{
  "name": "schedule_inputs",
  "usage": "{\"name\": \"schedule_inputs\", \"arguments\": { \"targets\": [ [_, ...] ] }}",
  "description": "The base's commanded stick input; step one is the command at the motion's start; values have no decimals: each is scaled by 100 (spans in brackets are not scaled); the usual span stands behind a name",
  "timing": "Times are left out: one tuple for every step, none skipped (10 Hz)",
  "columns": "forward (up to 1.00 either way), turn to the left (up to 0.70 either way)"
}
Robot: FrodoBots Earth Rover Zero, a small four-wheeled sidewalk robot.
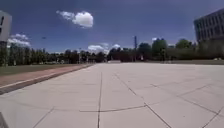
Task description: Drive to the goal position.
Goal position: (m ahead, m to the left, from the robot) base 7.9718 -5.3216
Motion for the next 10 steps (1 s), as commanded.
{"name": "schedule_inputs", "arguments": {
  "targets": [
    [50, 0],
    [50, 0],
    [50, 0],
    [50, 0],
    [50, 0],
    [50, 0],
    [50, 0],
    [50, 0],
    [50, 0],
    [50, 0]
  ]
}}
